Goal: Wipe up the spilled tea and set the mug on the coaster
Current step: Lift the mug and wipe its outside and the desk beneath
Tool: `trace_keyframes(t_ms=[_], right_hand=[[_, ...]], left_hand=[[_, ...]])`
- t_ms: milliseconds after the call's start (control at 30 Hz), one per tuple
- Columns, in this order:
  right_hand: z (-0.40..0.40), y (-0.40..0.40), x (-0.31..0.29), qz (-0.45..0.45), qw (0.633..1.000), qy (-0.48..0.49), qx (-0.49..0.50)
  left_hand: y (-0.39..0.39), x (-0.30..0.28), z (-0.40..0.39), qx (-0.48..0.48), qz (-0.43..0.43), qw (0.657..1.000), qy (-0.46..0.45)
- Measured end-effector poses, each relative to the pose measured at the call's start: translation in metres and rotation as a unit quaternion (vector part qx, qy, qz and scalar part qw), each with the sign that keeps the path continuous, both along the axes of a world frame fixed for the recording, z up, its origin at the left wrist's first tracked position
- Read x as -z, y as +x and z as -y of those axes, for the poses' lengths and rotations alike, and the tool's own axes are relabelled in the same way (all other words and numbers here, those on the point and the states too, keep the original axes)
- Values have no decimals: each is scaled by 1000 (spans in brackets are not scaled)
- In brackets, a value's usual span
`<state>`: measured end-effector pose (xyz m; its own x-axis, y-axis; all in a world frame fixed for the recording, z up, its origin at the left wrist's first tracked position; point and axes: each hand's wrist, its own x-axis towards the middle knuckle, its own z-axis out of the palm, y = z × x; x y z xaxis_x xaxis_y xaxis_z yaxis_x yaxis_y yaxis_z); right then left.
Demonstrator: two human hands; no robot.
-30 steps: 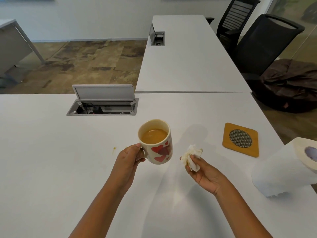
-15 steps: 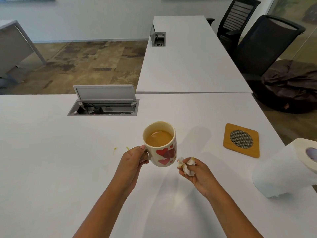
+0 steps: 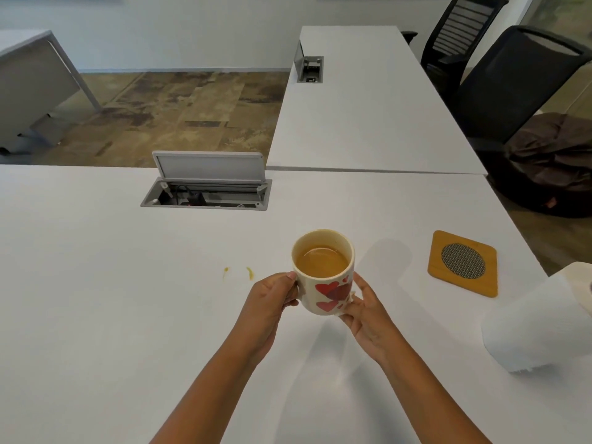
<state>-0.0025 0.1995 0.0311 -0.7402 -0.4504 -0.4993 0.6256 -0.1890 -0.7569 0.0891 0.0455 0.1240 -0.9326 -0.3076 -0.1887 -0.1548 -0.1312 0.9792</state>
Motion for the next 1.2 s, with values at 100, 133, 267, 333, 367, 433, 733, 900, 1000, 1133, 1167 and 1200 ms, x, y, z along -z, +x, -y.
trace_keyframes(t_ms=[100,133,267,333,367,433,733,900,1000,1133,1167,1200], right_hand=[[13,1,-9,-2,998,-53,-19],[15,1,-10,-6,997,-67,-28],[15,6,-9,-16,993,-103,-54],[16,10,-9,-7,990,-123,-68],[17,12,-8,1,987,-137,-79],[19,17,-6,33,980,-175,-86],[55,10,14,60,992,-108,5],[89,-11,22,16,998,-61,-26],[110,-20,29,-92,983,139,-83],[131,-31,41,-306,839,441,-89],[133,-34,44,-332,818,462,-85],[135,-37,49,-348,797,485,-89]], left_hand=[[4,1,-2,-9,6,1000,-6],[5,2,-1,-16,6,1000,-6],[11,8,7,-27,4,1000,-6],[15,10,13,-36,6,999,-10],[17,10,17,-39,5,999,-8],[20,11,26,-49,1,999,10],[38,25,86,-115,-3,993,7],[43,29,127,-156,-3,988,2],[45,32,151,-175,-2,985,1],[46,40,179,-195,12,981,0],[45,43,185,-201,15,980,4],[44,45,190,-204,17,979,6]])
